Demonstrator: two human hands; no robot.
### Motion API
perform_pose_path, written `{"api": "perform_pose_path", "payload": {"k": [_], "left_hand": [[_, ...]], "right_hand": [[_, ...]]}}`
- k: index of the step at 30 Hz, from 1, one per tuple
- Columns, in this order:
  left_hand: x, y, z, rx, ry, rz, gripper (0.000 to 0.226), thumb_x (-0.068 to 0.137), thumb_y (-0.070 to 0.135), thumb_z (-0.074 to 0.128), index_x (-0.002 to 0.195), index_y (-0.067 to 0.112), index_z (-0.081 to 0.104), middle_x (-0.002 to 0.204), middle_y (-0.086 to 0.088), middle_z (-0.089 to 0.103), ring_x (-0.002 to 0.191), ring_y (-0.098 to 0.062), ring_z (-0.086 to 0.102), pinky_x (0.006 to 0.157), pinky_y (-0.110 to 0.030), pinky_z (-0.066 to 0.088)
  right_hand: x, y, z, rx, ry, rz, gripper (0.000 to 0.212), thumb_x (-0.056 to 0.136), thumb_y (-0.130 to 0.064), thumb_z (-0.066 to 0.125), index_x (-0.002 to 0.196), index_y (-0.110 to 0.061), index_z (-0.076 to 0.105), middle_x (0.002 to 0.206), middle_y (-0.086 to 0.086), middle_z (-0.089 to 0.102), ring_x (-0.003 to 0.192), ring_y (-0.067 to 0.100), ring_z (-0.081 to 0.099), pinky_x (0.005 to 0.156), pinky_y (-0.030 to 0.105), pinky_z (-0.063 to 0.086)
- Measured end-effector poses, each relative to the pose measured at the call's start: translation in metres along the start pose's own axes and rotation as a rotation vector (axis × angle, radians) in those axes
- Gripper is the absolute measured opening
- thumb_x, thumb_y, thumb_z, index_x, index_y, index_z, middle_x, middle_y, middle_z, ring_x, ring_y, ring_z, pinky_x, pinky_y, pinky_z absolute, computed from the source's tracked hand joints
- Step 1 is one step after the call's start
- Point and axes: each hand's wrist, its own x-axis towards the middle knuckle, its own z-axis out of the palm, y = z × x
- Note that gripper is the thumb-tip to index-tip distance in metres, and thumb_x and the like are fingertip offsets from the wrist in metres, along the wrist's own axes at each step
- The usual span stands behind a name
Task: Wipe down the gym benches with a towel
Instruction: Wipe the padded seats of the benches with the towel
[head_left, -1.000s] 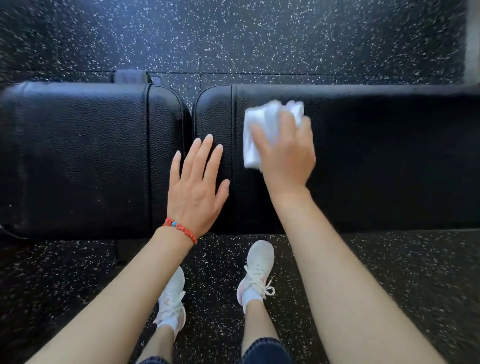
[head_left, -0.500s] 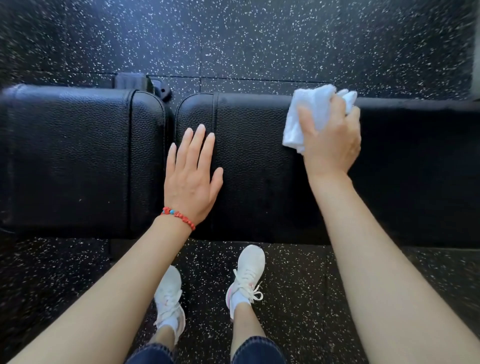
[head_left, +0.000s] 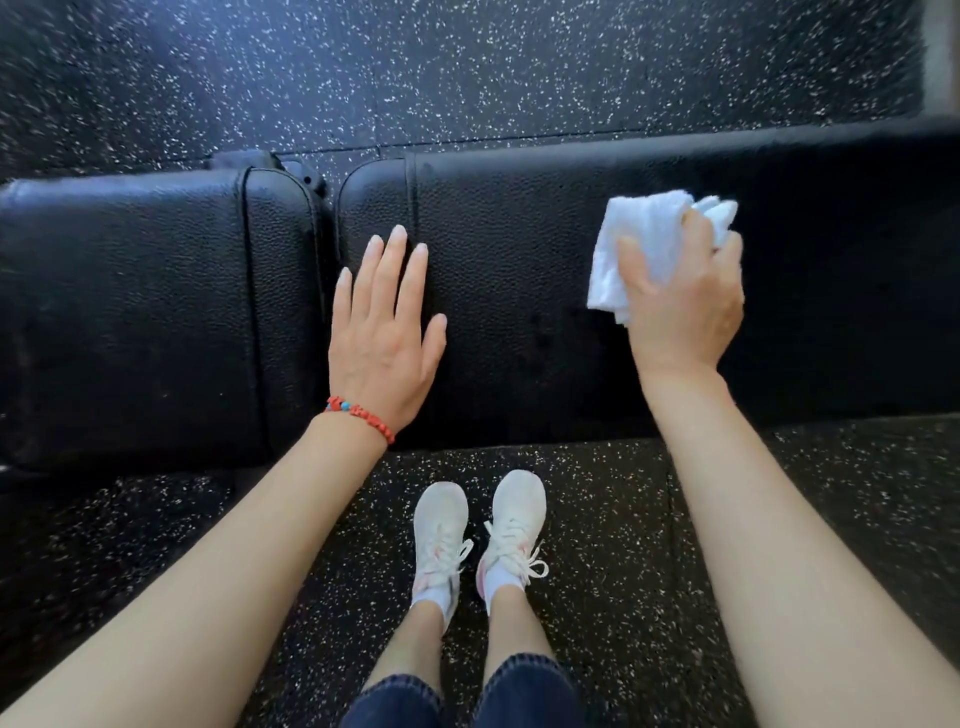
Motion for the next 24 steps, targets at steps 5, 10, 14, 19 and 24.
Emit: {"api": "perform_pose_path", "payload": {"k": [5, 10, 14, 19, 24], "left_hand": [[-0.011, 0.003, 0.002, 0.001, -0.019, 0.043, 0.053, 0.092, 0.028, 0.04, 0.14, 0.005, 0.04, 0.149, -0.015, 0.033, 0.137, -0.032, 0.029, 0.11, -0.051, 0.022], [-0.011, 0.001, 0.003, 0.018, -0.008, 0.066, 0.052, 0.093, 0.03, 0.039, 0.139, 0.005, 0.041, 0.148, -0.015, 0.034, 0.137, -0.032, 0.03, 0.109, -0.051, 0.023], [-0.011, 0.004, 0.002, 0.009, -0.005, 0.053, 0.052, 0.092, 0.029, 0.04, 0.138, 0.005, 0.042, 0.148, -0.016, 0.035, 0.136, -0.034, 0.03, 0.109, -0.053, 0.023], [-0.009, 0.01, 0.001, 0.016, 0.006, 0.032, 0.052, 0.09, 0.027, 0.042, 0.136, 0.002, 0.043, 0.146, -0.018, 0.037, 0.135, -0.036, 0.031, 0.107, -0.054, 0.023], [-0.003, 0.03, 0.004, 0.002, 0.026, 0.033, 0.052, 0.09, 0.026, 0.042, 0.135, 0.002, 0.044, 0.146, -0.018, 0.037, 0.135, -0.035, 0.031, 0.108, -0.053, 0.021]], "right_hand": [[-0.064, -0.037, 0.015, 0.049, -0.004, -0.163, 0.041, 0.079, -0.044, 0.06, 0.095, -0.006, 0.063, 0.079, 0.019, 0.056, 0.063, 0.032, 0.056, 0.049, 0.031, 0.046], [-0.086, -0.025, 0.013, -0.027, 0.052, -0.352, 0.036, 0.082, -0.046, 0.058, 0.095, -0.013, 0.054, 0.07, 0.013, 0.052, 0.057, 0.024, 0.05, 0.047, 0.029, 0.043], [-0.069, 0.01, -0.006, -0.01, 0.076, -0.056, 0.043, 0.078, -0.044, 0.061, 0.099, -0.007, 0.059, 0.08, 0.019, 0.055, 0.063, 0.033, 0.055, 0.048, 0.032, 0.043], [-0.087, -0.007, -0.007, 0.055, 0.006, 0.019, 0.043, 0.077, -0.042, 0.062, 0.099, -0.005, 0.062, 0.083, 0.02, 0.055, 0.067, 0.034, 0.055, 0.053, 0.031, 0.042], [-0.11, -0.004, -0.001, -0.021, 0.058, -0.381, 0.035, 0.084, -0.047, 0.058, 0.093, -0.014, 0.05, 0.067, 0.01, 0.049, 0.055, 0.021, 0.046, 0.047, 0.029, 0.041]]}}
